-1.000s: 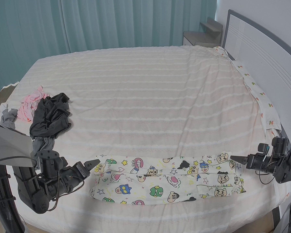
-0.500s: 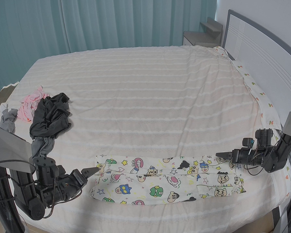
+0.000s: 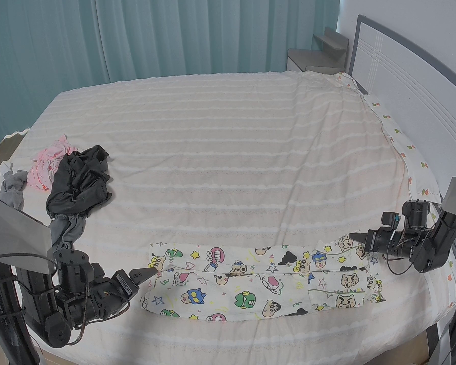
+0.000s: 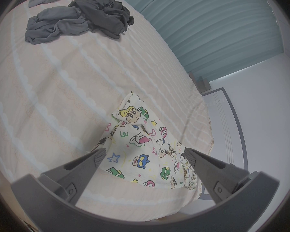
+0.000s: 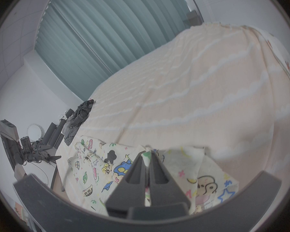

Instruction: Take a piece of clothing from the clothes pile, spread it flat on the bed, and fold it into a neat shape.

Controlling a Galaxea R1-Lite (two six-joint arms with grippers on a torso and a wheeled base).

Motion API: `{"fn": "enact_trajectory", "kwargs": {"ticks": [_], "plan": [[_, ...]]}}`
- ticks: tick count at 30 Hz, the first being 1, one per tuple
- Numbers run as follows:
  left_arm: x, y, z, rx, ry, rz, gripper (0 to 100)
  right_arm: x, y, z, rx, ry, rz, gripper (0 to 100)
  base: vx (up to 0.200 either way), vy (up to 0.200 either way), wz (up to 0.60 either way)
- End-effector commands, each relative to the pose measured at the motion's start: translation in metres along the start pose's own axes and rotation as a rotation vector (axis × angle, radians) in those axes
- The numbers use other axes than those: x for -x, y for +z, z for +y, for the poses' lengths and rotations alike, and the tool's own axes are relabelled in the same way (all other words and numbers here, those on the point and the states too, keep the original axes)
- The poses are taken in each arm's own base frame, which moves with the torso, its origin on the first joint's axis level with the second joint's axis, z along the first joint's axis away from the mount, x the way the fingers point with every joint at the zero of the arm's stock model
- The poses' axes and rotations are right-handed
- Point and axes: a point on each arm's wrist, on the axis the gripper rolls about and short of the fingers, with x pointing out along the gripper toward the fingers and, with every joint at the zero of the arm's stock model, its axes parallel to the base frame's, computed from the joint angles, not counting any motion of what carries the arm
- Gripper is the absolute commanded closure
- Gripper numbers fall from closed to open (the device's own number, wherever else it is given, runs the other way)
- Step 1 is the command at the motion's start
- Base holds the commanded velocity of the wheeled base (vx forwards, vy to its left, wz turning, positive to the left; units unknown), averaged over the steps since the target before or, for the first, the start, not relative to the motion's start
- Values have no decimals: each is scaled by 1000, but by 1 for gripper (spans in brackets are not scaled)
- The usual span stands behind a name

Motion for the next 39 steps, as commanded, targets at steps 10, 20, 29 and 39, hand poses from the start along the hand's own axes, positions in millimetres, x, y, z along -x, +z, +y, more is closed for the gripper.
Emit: {"fn": "enact_trajectory", "kwargs": {"ticks": [10, 20, 29, 39], "plan": [[1, -1, 0, -1, 1, 4, 0, -5, -10, -12, -19, -20, 11, 100, 0, 0, 0], [1, -1, 0, -1, 1, 4, 0, -2, 17, -12, 22, -104, -85, 0, 0, 0, 0], [1, -2, 0, -2, 1, 6, 0, -12, 68, 45, 73, -72, -47, 0, 0, 0, 0], [2, -4, 0, -4, 4, 17, 0, -100, 11, 75, 106, -184, 203, 0, 0, 0, 0]]}}
